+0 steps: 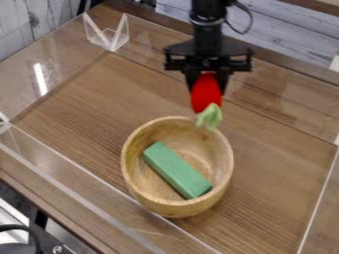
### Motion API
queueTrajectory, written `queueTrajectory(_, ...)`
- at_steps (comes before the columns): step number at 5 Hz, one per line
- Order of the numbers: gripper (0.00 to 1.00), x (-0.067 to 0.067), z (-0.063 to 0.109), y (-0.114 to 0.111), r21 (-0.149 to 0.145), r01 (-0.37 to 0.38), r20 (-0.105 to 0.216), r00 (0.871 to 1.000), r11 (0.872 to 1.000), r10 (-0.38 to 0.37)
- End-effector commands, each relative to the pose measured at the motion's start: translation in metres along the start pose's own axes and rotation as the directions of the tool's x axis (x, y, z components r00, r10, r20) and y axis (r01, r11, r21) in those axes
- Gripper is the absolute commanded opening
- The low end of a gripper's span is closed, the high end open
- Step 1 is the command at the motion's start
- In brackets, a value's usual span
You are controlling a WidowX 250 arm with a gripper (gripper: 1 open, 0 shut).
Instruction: Move the red object to the left side of the table
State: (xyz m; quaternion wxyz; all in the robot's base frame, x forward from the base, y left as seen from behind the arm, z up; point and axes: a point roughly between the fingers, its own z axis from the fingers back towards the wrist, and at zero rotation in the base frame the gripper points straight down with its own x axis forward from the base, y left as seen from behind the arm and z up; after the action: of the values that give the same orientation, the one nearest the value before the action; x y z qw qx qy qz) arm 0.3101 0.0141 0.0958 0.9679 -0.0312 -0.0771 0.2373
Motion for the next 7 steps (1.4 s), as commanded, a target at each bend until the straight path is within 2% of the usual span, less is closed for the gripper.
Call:
queueTrajectory(1, 0.00, 0.003, 0.024, 0.011, -0.023, 0.042, 0.052, 0.998, 0.999, -0.040)
queueTrajectory(3, 0.00, 0.003, 0.038, 0.017, 0.002, 0.046, 0.047, 0.998, 0.999, -0.046)
queueTrajectory(5, 0.00, 0.003, 0.047, 0.051, 0.034, 0.047, 0.045, 0.998, 0.998, -0.049)
queueTrajectory(7, 0.00, 0.006, 0.048, 0.069, 0.075, 0.120, 0.055, 0.991, 0.990, -0.124)
